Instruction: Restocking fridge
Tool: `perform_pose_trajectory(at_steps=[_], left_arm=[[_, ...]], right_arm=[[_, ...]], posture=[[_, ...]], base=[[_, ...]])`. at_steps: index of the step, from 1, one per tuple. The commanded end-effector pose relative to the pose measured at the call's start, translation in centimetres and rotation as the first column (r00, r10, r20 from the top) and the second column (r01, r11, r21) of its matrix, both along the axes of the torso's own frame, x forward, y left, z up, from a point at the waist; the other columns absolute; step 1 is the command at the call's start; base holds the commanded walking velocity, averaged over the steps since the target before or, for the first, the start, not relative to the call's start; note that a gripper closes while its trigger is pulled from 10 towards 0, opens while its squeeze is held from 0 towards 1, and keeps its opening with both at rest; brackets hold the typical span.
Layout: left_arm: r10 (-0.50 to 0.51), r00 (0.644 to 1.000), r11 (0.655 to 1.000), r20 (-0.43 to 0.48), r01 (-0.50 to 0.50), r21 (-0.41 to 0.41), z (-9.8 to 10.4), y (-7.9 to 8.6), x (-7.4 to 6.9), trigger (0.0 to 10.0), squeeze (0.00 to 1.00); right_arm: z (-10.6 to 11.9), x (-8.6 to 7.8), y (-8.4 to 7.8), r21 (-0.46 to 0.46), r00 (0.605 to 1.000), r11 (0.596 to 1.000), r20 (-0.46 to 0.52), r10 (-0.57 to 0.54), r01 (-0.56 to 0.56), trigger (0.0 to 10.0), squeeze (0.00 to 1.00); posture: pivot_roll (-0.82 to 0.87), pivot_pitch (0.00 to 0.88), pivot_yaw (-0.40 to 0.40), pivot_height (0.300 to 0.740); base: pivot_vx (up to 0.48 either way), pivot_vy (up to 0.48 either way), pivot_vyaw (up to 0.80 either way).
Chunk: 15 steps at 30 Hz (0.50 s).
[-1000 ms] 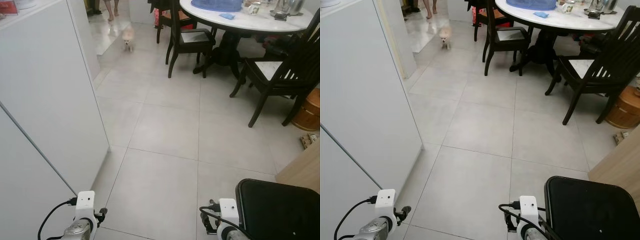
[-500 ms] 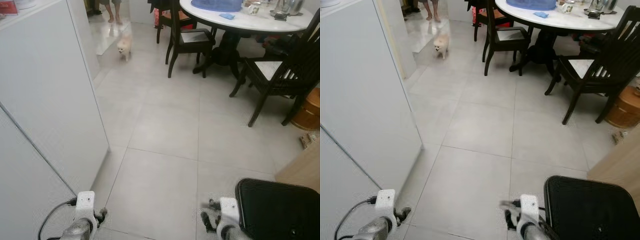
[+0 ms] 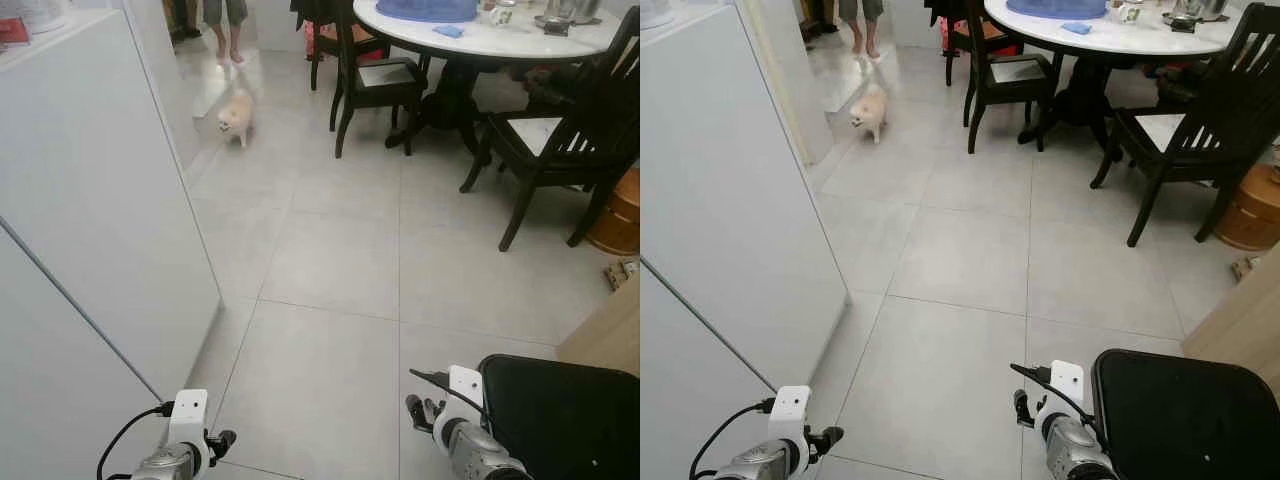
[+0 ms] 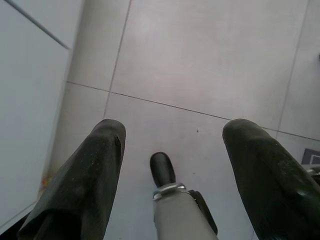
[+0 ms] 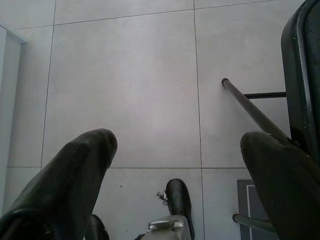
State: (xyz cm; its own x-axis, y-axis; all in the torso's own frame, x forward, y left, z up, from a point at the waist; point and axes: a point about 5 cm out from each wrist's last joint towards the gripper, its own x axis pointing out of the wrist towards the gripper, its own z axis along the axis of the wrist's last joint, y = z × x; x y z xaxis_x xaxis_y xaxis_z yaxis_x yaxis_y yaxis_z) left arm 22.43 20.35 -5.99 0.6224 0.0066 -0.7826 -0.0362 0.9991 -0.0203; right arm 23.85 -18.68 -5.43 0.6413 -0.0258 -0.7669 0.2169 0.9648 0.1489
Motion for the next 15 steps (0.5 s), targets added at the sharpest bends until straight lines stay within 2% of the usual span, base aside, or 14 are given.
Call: perform_pose_trajectory(at_steps=[1, 7, 10, 15], left_arm=[[0.012, 1.0, 1.0, -0.006, -0.012, 0.024, 0.04, 0.69, -0.13, 10.0, 0.0], [0.022, 1.0, 0.999, -0.016, -0.021, 0.033, -0.1, 0.92, -0.4, 10.0, 0.0], [0.024, 1.0, 0.999, -0.018, -0.024, 0.035, -0.11, 0.93, -0.42, 10.0, 0.0], [0.024, 0.999, 0.999, -0.02, -0.024, 0.036, -0.12, 0.91, -0.42, 10.0, 0.0]], right_arm=[[0.31, 0.46, 0.01, 0.008, 1.0, 1.0, 0.008, -0.002, 0.002, 10.0, 0.0], [0.45, 0.65, 0.0, -0.008, 0.998, 0.998, 0.008, 0.058, -0.058, 10.0, 0.0], [0.51, 0.71, -0.11, -0.03, 0.997, 0.996, 0.006, 0.079, -0.078, 10.0, 0.0], [0.5, 0.69, -0.05, -0.013, 0.997, 0.996, 0.004, 0.083, -0.083, 10.0, 0.0]], posture=[[-0.19, 0.001, 0.011, 0.74], [-0.18, 0.015, 0.008, 0.74], [-0.18, 0.026, 0.007, 0.74], [-0.18, 0.027, 0.003, 0.74]], base=[[0.0, 0.0, 0.0], [0.0, 0.0, 0.0], [0.0, 0.0, 0.8], [0.0, 0.0, 0.8]])
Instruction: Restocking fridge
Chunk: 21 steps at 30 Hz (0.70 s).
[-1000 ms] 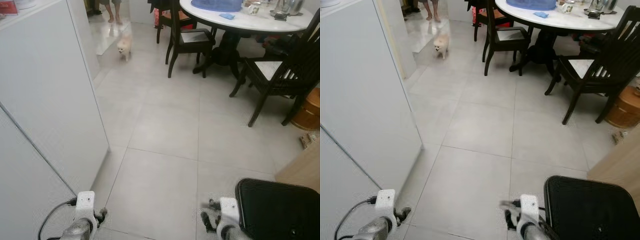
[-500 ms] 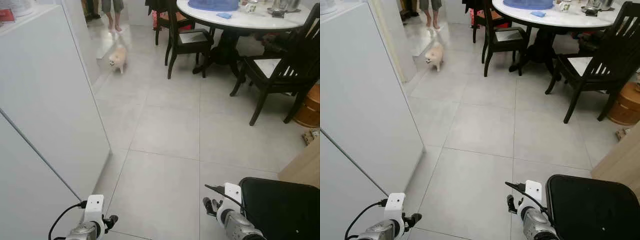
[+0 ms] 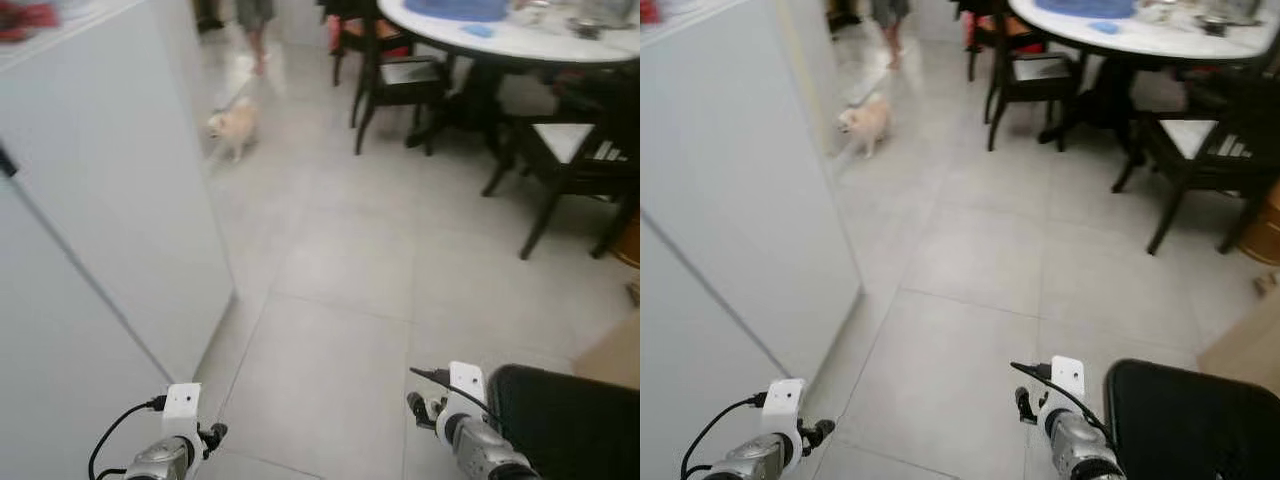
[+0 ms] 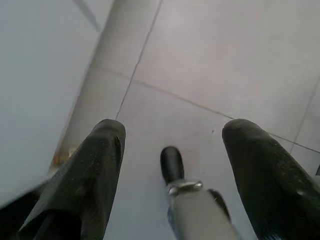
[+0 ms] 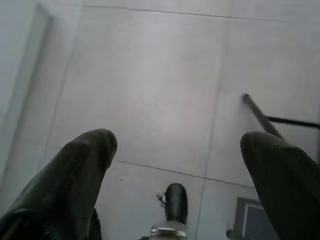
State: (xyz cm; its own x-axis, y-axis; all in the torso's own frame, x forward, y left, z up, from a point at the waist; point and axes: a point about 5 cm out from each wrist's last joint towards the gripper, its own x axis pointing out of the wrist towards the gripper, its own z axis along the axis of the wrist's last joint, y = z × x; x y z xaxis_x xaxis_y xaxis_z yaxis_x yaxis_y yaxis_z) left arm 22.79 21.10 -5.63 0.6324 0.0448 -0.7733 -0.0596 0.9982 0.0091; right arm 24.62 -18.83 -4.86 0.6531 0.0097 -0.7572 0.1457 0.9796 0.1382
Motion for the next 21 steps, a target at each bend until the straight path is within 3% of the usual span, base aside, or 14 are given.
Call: perform_pose_trajectory(at_steps=[1, 21], left_arm=[[0.003, 0.999, 1.0, -0.034, -0.002, 0.006, -0.48, 0.15, -0.77, 10.0, 0.0], [0.006, 0.999, 1.0, -0.037, -0.006, 0.011, -0.5, 0.11, -0.78, 10.0, 0.0]], right_arm=[[-0.05, -0.06, 0.09, -0.001, 1.0, 1.0, -0.012, 0.022, -0.022, 10.0, 0.0], [-0.05, -0.08, -0.01, -0.015, 0.998, 0.999, -0.025, 0.05, -0.05, 10.0, 0.0]], posture=[[-0.18, 0.028, 0.001, 0.74], [-0.19, 0.018, -0.003, 0.74]], base=[[0.0, 0.0, 0.8], [0.0, 0.0, 0.8]])
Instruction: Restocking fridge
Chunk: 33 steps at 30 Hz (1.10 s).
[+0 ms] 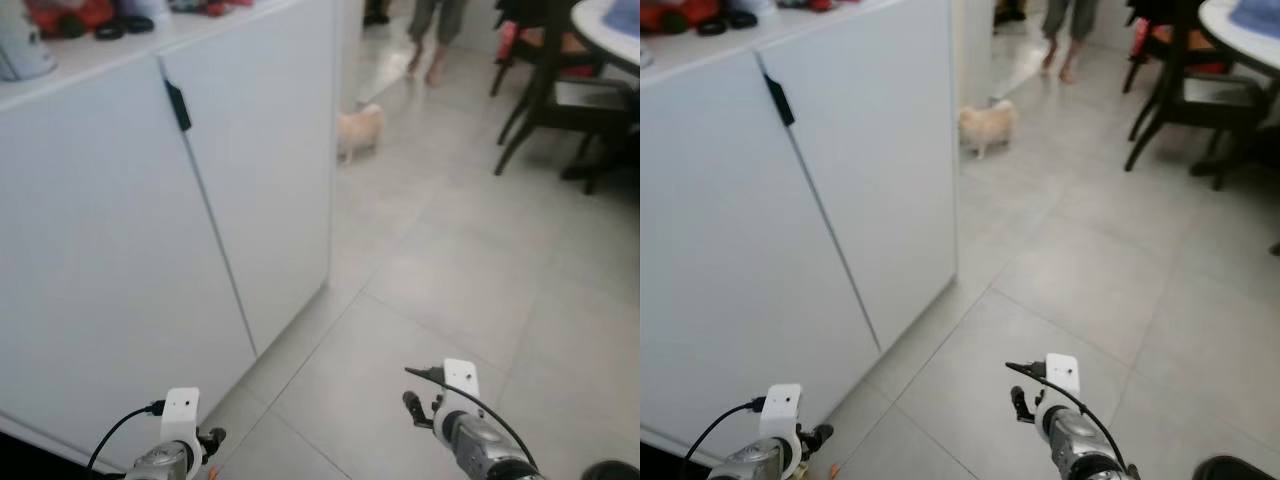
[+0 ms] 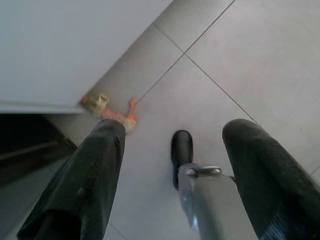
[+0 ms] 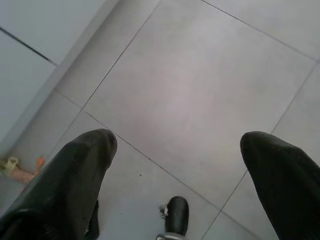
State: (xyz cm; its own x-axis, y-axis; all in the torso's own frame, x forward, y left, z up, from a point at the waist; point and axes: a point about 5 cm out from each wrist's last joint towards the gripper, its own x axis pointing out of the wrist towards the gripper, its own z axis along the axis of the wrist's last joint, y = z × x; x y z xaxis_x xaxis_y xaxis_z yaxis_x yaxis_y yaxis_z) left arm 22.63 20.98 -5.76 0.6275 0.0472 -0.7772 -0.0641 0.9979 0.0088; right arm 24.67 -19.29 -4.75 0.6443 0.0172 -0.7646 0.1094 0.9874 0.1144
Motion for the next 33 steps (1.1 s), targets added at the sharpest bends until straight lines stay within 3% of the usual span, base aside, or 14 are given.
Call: perform_pose_trajectory(at_steps=[1, 33], left_arm=[[0.001, 1.0, 1.0, -0.031, -0.001, 0.012, -0.37, 0.23, -0.62, 10.0, 0.0], [-0.032, 0.998, 0.999, -0.049, 0.033, 0.023, -0.58, 0.19, -0.97, 10.0, 0.0]], right_arm=[[-0.17, -0.13, 0.44, 0.006, 1.0, 1.0, -0.015, 0.015, -0.015, 10.0, 0.0], [-0.41, -0.5, 0.46, 0.003, 0.998, 0.999, -0.029, 0.046, -0.046, 10.0, 0.0]], posture=[[-0.19, 0.018, -0.003, 0.74], [-0.2, 0.0, 0.006, 0.74]], base=[[0.0, 0.0, 0.8], [0.0, 0.0, 0.8]])
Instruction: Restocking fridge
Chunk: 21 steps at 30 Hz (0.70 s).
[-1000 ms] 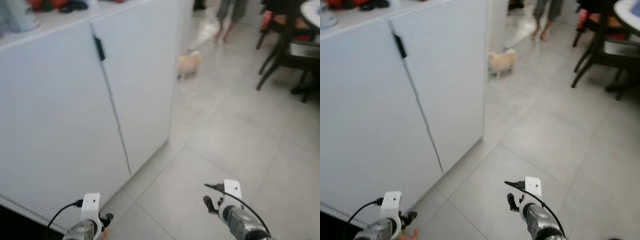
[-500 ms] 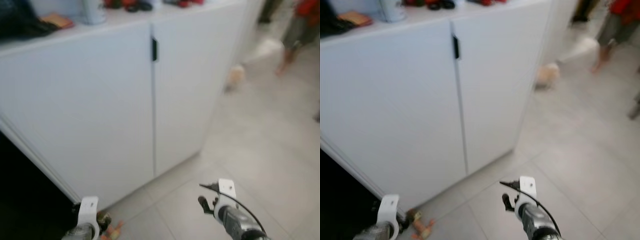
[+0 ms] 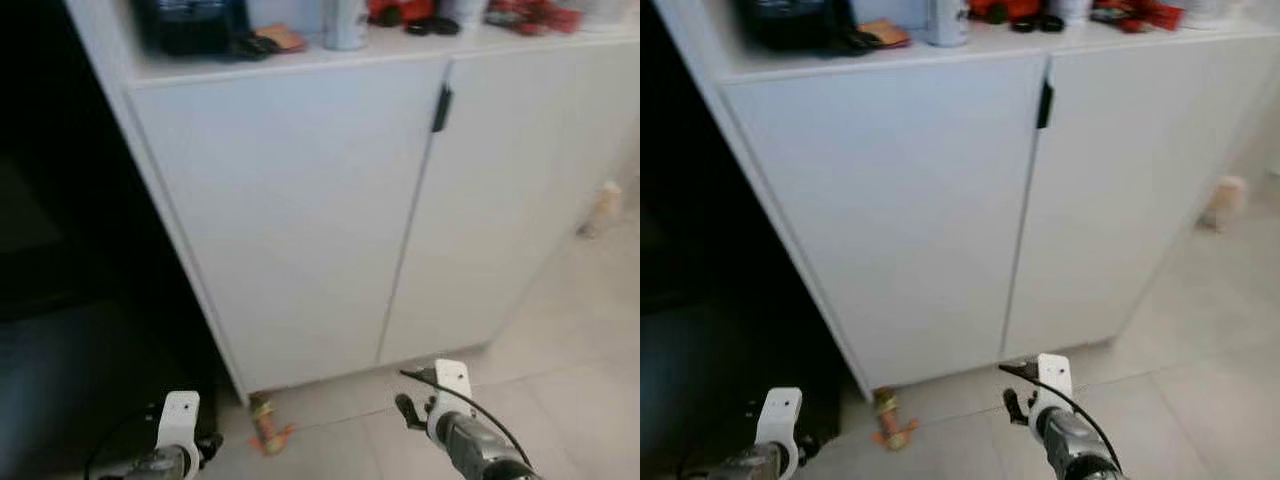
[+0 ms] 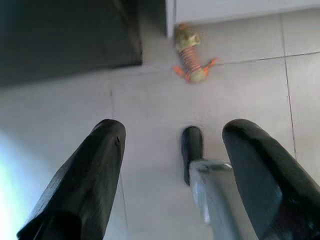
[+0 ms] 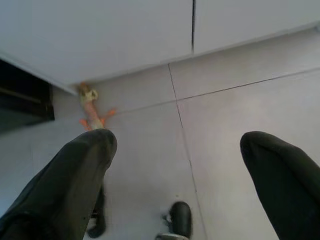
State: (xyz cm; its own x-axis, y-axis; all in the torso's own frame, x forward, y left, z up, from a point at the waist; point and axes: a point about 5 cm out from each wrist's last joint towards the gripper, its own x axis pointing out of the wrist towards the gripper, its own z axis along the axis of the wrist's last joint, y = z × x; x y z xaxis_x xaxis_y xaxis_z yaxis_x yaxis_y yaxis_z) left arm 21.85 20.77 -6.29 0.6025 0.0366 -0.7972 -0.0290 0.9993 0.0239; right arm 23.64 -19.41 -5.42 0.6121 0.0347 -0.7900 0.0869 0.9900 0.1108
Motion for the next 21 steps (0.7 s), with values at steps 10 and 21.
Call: perform_pose_trajectory(at_steps=[10, 21], left_arm=[[-0.012, 1.0, 1.0, 0.002, 0.012, 0.028, 0.1, 0.4, 0.0, 10.0, 0.0], [-0.049, 0.985, 0.99, 0.164, 0.027, 0.136, 1.0, 0.8, 0.8, 10.0, 0.0]], right_arm=[[0.4, 0.7, 0.5, -0.017, 0.999, 0.999, 0.019, 0.029, -0.028, 10.0, 0.0], [1.1, 1.2, 0.0, -0.085, 0.979, 0.994, 0.197, -0.054, 0.072, 10.0, 0.0]], posture=[[-0.19, 0.0, 0.004, 0.74], [-0.22, 0.033, 0.012, 0.74]], base=[[0.0, 0.0, 0.53], [0.0, 0.0, 0.0]])
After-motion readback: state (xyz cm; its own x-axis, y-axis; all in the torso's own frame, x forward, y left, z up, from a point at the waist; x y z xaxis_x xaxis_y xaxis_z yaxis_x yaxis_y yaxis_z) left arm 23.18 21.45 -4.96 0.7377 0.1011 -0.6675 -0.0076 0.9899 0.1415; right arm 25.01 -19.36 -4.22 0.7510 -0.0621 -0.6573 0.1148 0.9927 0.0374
